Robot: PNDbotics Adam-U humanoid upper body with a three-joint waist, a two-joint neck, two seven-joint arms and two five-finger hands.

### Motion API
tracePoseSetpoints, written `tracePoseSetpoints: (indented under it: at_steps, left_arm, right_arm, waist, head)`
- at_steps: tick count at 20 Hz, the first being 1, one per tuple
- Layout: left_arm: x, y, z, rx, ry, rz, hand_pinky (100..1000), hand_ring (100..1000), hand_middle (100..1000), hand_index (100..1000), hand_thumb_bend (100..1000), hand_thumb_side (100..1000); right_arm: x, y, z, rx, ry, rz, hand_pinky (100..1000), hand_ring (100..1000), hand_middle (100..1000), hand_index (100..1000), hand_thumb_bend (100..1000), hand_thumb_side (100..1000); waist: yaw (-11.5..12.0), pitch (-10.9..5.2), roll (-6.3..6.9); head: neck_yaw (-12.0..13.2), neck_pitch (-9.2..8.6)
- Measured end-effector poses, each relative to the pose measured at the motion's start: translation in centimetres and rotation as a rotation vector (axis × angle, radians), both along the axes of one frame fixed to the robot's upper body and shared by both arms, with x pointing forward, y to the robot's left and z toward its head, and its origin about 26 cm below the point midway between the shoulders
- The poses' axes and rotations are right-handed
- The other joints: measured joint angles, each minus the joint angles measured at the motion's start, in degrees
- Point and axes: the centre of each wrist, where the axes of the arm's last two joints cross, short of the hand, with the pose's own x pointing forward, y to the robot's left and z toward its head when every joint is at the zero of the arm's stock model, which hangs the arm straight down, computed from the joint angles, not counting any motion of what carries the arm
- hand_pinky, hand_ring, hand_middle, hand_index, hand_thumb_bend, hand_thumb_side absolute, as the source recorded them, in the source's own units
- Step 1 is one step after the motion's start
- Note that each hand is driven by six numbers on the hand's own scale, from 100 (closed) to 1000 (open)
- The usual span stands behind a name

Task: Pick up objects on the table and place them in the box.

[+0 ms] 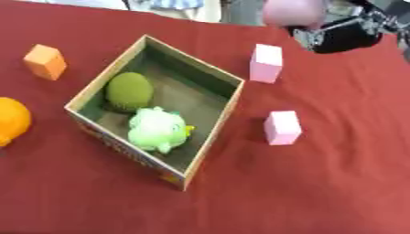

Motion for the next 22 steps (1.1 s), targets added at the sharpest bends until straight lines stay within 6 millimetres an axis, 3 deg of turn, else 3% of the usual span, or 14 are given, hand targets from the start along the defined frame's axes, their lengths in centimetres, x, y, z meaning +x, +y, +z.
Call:
tracePoseSetpoints:
  at_steps: [7,15,22]
  left_arm:
    - [0.1,-0.1,0.0,-0.011,-0.01,-0.011,836,750,736,875,553,843]
    - [0.1,-0.3,-0.1,-0.019,-0.009,-0.021,835,747,732,872,552,843]
    - [0.2,-0.5,0.0,-0.019,-0.01,-0.032,835,748,732,872,550,843]
  right_arm:
    - [0.2,4.6,-2.0,0.023,0.103,0.046,774,585,481,578,100,100]
    - [1.3,7.0,-2.9,0.029,0.149,0.038,795,627,509,607,100,100]
    - [4.4,8.2,-3.0,-0.07,0.29,0.116,825,781,678,772,105,100]
  waist:
    - [0.6,0.0,-0.24]
    - [0.8,0.0,-0.59]
    - [1.2,0.0,-0.65]
  head:
    - [-0.6,-0.22]
    - [-0.7,-0.49]
    - [-1.1,-0.43]
